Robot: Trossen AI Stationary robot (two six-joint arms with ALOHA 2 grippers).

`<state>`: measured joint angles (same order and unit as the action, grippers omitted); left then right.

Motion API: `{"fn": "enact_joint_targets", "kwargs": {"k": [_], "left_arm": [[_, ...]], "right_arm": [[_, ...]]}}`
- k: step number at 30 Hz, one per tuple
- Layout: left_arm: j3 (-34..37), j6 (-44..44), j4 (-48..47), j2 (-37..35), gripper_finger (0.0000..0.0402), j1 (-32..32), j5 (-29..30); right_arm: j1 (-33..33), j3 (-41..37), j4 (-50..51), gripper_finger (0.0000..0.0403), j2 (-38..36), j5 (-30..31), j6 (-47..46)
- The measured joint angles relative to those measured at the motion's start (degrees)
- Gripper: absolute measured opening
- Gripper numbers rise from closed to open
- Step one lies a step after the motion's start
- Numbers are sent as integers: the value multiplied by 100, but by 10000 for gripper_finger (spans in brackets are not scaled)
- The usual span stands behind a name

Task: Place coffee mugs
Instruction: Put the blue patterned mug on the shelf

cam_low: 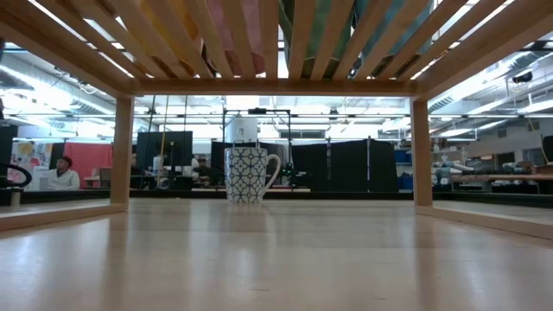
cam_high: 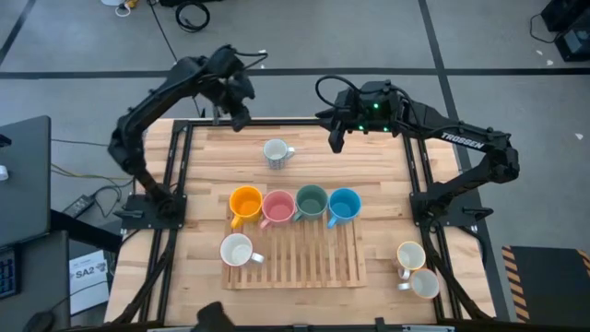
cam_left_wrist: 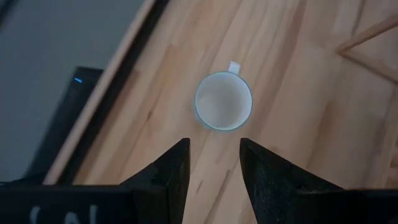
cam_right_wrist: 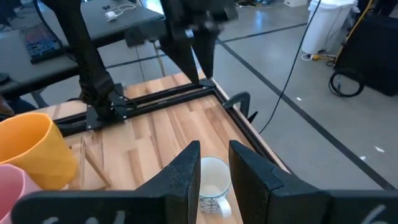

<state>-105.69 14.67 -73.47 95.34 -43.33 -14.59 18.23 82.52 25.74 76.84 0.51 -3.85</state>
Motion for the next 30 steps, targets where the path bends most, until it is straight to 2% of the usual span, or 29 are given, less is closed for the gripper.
{"fn": "enact_joint_targets", "kwargs": {"k": [3,14,30], "left_arm": [[0,14,10,338,146,-94,-190],[0,-6,234,1161,146,-96,-194],[28,-505,665,1352,146,32,-49]], "right_arm": [[37,-1,0,90,0,-11,1],[62,0,4,90,0,-13,-1],[62,0,138,90,2,-15,-1]]}}
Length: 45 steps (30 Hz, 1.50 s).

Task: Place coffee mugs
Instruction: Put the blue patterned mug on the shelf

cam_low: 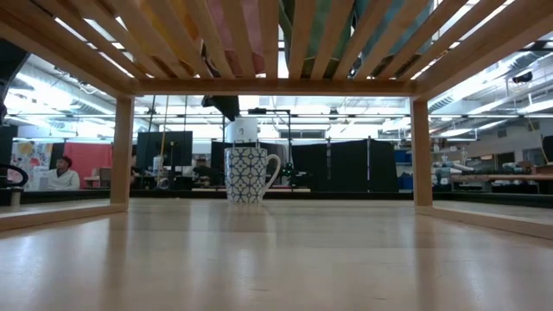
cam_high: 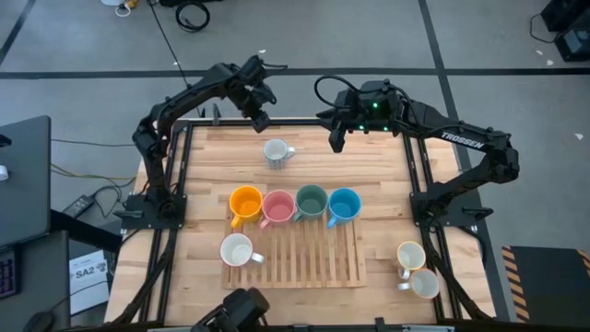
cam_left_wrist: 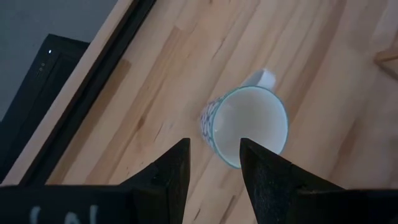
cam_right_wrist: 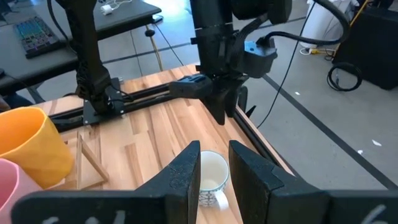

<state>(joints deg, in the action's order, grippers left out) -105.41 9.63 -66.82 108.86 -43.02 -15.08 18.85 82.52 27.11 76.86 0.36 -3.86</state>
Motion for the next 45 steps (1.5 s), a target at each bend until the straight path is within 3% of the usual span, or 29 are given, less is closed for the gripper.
{"fn": "enact_joint_targets", "kwargs": {"k": [5,13,45], "left_arm": [[129,-4,-60,0,146,93,27],[288,-127,6,-4,146,247,579],[287,-299,61,-4,146,692,641]], "right_arm": [[0,0,2,90,0,0,0],[0,0,2,90,0,-2,-58],[0,0,4,90,0,-5,-46]]}}
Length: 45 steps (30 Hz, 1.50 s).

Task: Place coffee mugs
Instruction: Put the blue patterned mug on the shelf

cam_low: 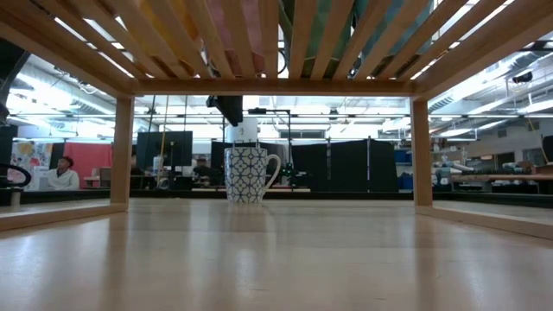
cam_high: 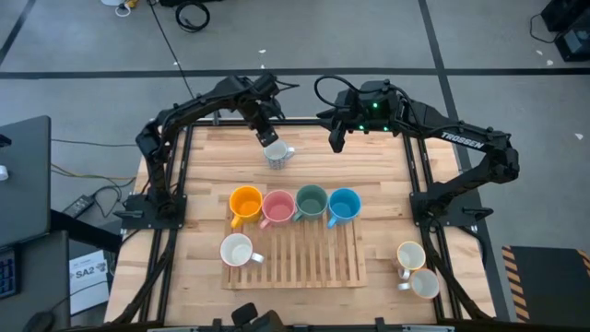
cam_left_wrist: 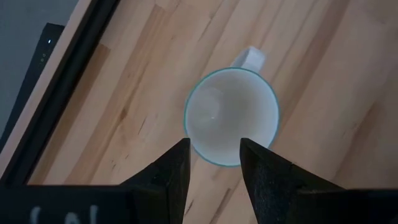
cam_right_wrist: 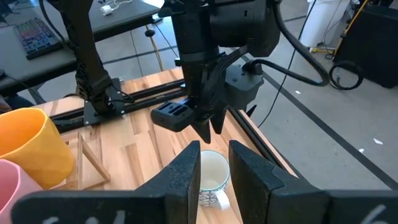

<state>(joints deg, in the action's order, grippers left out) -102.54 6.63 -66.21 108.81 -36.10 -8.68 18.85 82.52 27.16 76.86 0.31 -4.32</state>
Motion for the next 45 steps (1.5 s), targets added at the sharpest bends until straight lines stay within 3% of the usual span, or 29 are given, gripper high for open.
{"fn": "enact_joint_targets", "kwargs": {"k": [8,14,26,45], "left_arm": [[0,2,0,0,146,244,50],[-7,0,25,70,146,334,602],[-4,4,74,643,146,315,795],[-2,5,128,1204,146,281,764]], "right_arm": [[0,0,11,90,0,0,2],[0,-1,22,90,0,0,2],[0,-1,44,90,1,0,598],[-2,0,81,90,2,-32,603]]}}
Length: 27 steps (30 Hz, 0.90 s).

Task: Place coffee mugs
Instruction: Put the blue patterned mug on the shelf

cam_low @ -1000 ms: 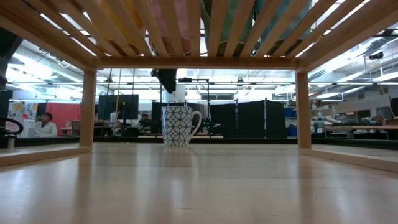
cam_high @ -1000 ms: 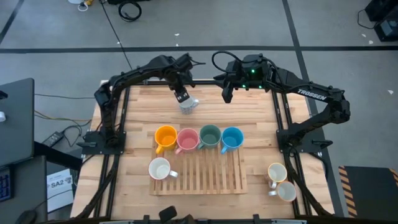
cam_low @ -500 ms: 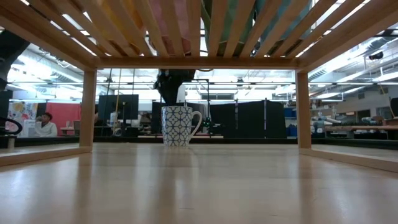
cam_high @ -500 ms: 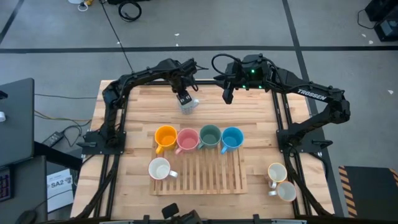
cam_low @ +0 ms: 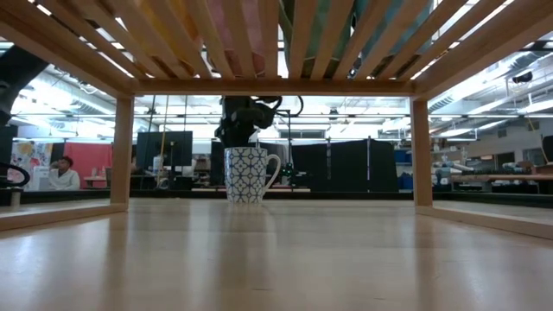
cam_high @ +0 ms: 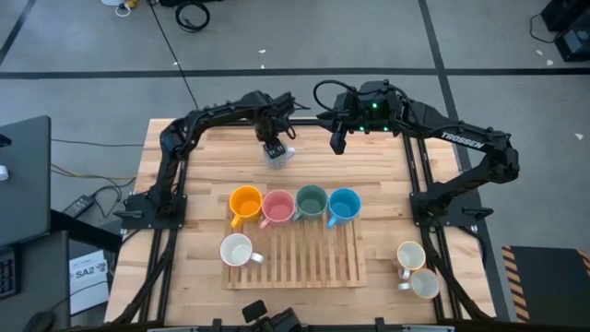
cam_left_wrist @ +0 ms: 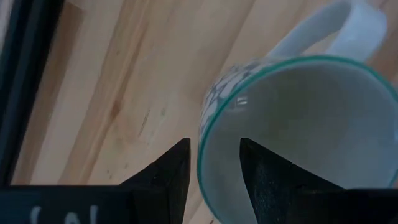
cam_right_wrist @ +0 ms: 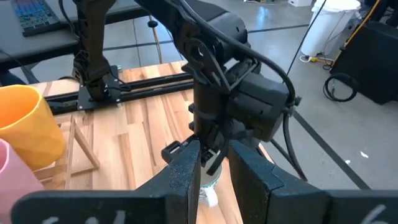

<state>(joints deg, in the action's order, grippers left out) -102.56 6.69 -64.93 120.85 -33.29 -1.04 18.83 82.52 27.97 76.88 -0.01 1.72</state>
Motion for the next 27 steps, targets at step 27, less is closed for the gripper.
{"fn": "enact_joint_targets", "kwargs": {"k": [27], "left_arm": [[2,-2,-9,-12,32,6,-11]], "right_arm": [[8,-1,665,90,-496,-2,309]]}}
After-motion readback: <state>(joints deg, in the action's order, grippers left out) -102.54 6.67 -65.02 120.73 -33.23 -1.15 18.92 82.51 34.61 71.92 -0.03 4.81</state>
